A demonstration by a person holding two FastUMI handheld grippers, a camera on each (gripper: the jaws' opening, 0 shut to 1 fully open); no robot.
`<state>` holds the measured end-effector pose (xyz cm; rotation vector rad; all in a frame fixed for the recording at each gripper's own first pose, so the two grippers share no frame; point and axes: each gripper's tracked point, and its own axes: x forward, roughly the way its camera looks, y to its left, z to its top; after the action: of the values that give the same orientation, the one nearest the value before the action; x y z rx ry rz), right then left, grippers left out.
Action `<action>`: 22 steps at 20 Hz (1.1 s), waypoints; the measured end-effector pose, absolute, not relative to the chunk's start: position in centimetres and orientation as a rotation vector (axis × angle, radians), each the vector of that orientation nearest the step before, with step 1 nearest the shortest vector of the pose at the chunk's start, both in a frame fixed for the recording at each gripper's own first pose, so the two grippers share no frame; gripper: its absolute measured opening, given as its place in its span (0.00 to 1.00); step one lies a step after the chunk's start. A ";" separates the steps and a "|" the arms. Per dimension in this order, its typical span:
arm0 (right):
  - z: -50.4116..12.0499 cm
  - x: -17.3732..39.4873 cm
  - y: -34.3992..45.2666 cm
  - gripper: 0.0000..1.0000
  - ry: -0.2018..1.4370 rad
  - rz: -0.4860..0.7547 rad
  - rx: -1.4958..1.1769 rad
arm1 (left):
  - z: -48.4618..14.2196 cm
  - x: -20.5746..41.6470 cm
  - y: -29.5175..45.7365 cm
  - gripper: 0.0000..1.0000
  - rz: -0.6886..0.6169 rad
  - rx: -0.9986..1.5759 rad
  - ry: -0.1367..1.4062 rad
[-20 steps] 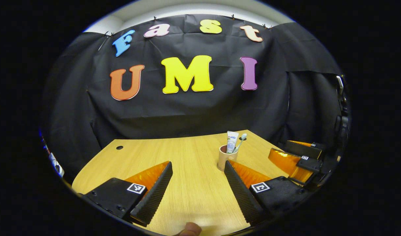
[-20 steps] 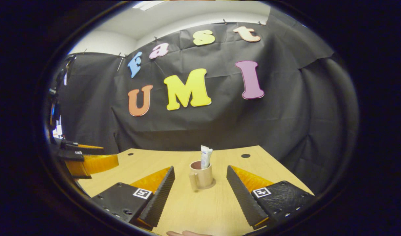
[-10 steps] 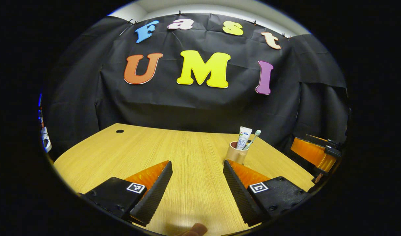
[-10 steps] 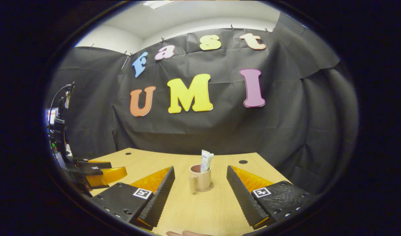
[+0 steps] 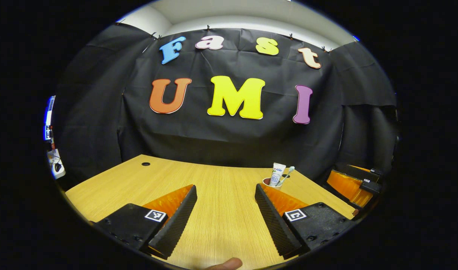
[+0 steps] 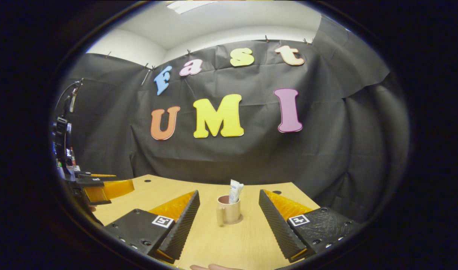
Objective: Put the toothbrush and toothpaste on the desktop into the cup, then pick up the cup and place it on the coaster on the desktop.
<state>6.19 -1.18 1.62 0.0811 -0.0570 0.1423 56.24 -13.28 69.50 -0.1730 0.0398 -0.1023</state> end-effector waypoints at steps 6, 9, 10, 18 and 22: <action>1.5 6.0 -0.7 0.95 -0.059 0.142 0.051 | 68.8 56.4 -13.8 0.99 -0.122 -0.201 0.049; 1.4 6.0 -0.5 0.95 -0.060 0.145 0.039 | 67.7 56.7 -13.1 0.99 -0.095 -0.196 0.069; 1.4 5.9 -0.4 0.95 -0.060 0.145 0.033 | 67.6 56.8 -13.1 0.99 -0.094 -0.193 0.074; 1.5 5.8 -0.3 0.95 -0.060 0.146 0.023 | 66.2 56.8 -12.8 0.99 -0.093 -0.200 0.100; 1.4 5.8 -0.2 0.95 -0.055 0.145 0.021 | 65.9 56.9 -12.9 0.99 -0.094 -0.203 0.105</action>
<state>5.83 -0.17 1.40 0.0208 -0.0550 0.1452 56.91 -12.85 65.90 -0.2029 0.1054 -0.0939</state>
